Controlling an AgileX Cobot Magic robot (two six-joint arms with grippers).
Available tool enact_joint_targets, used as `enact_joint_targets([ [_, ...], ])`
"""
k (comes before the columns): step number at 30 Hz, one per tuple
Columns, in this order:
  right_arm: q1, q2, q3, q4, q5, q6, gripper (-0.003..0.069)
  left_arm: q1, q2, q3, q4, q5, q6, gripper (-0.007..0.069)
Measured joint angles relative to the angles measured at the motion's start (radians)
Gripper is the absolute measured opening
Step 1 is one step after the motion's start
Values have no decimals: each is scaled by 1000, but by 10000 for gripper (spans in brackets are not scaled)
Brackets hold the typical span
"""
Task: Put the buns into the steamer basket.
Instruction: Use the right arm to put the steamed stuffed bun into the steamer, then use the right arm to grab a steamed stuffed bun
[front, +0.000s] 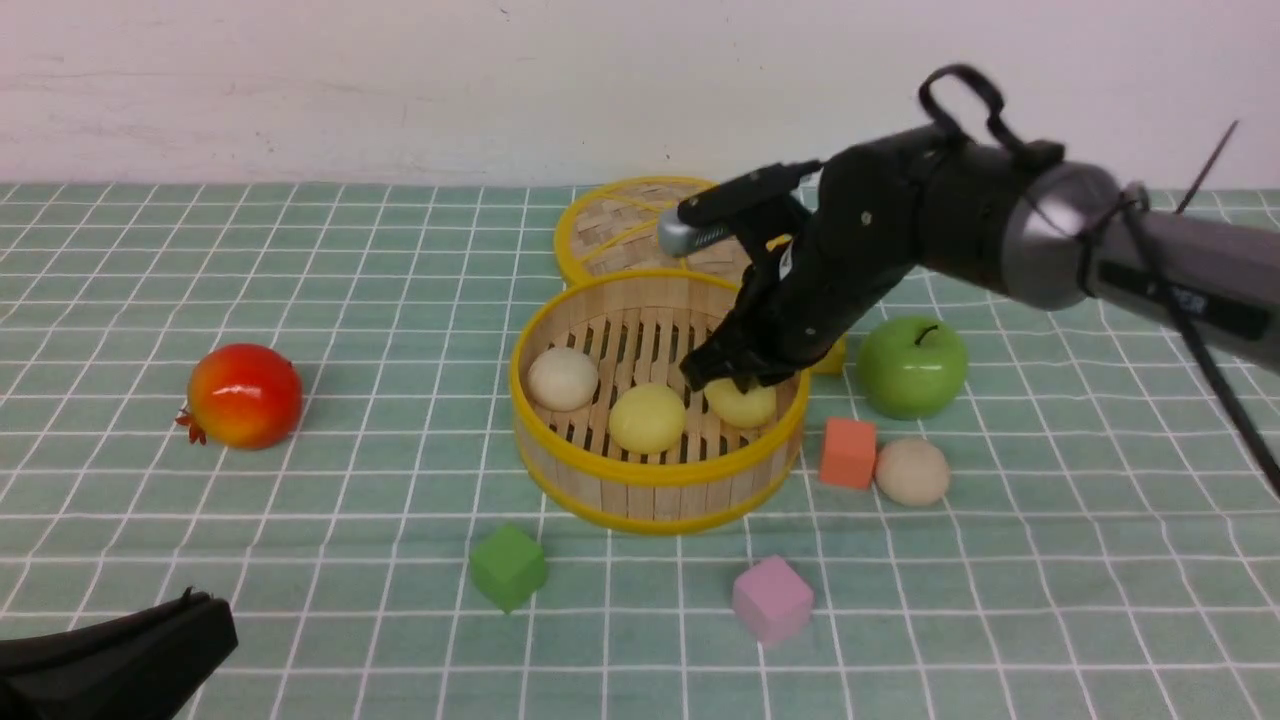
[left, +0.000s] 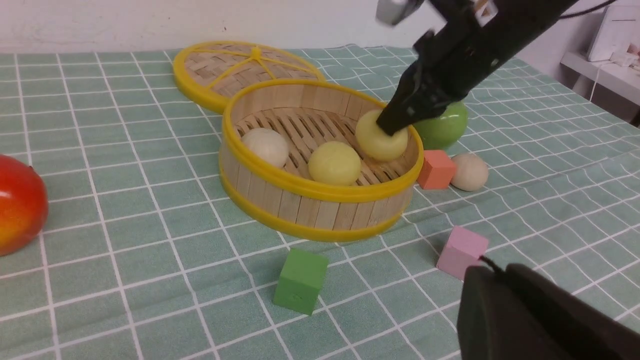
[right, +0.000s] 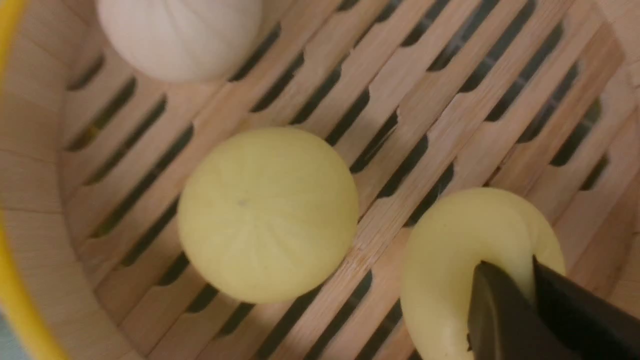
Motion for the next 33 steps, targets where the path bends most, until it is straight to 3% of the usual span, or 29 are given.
enact_joint_targets([
  [3, 0, 11, -1, -5, -9, 0, 66, 0, 0, 0, 0, 1, 0, 27],
  [9, 0, 7, -37, 14, 36, 0, 301, 0, 0, 0, 0, 1, 0, 34],
  [10, 0, -2, -55, 24, 69, 0, 368, 0, 0, 0, 0, 1, 0, 36],
  [15, 0, -109, -129, 22, 266, -14, 531, 0, 0, 0, 0, 1, 0, 38],
  [18, -12, -192, -115, -48, 402, -19, 554, 0, 0, 0, 0, 1, 0, 39],
  [22, -74, -248, -10, -90, 461, 11, 541, 0, 0, 0, 0, 2, 0, 39],
  [26, -169, -235, 184, -55, 353, 41, 503, 0, 0, 0, 0, 3, 0, 40],
  [33, -198, -188, 278, 64, 79, 41, 475, 0, 0, 0, 0, 3, 0, 50],
])
